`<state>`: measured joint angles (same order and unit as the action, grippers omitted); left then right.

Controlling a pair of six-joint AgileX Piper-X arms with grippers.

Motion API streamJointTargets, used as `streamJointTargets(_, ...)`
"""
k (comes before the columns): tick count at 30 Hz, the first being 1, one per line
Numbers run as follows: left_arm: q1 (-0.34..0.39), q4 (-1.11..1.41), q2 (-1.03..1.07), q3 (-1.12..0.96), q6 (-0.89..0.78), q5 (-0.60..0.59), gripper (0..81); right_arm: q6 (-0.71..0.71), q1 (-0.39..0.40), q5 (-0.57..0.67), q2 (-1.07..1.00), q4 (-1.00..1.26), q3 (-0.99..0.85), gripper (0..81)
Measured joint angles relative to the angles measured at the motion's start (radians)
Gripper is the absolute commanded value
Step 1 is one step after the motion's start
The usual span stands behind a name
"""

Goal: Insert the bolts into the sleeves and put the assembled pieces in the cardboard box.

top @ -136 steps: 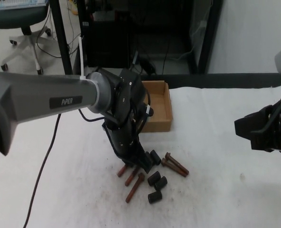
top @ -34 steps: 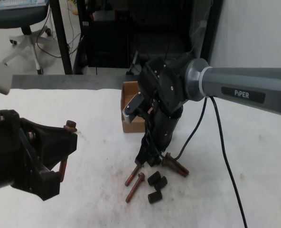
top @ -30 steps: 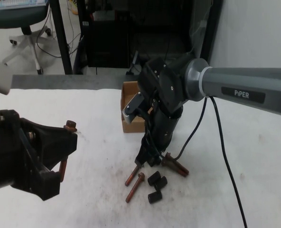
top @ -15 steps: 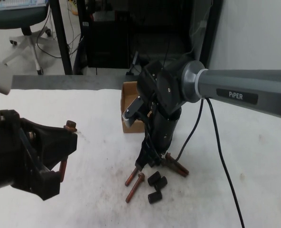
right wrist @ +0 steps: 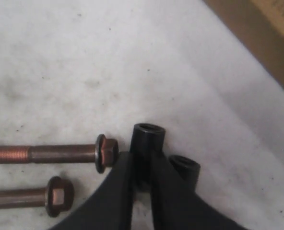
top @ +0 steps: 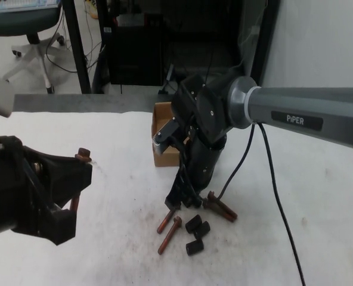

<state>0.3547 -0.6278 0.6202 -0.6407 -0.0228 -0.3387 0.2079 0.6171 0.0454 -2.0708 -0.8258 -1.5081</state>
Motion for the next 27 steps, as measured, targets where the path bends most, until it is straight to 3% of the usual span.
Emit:
streamJointTargets(11,0.0,-0.001,0.0,0.0,0.0,0.007,0.3,0.0,0.0,0.008,0.0,0.0,0.001,1.4)
streamJointTargets(13,0.0,-0.001,0.0,0.0,0.0,0.007,0.3,0.0,0.0,0.02,0.0,-0.008,0.001,8.1)
streamJointTargets(18,0.0,-0.001,0.0,0.0,0.0,0.007,0.3,0.0,-0.002,0.048,0.0,-0.015,0.001,36.0)
streamJointTargets(19,0.0,-0.001,0.0,0.0,0.0,0.007,0.3,0.0,-0.002,0.051,0.0,-0.015,0.001,38.0)
streamJointTargets(27,0.0,-0.001,0.0,0.0,0.0,0.007,0.3,-0.027,-0.002,0.044,-0.006,-0.025,0.001,25.3)
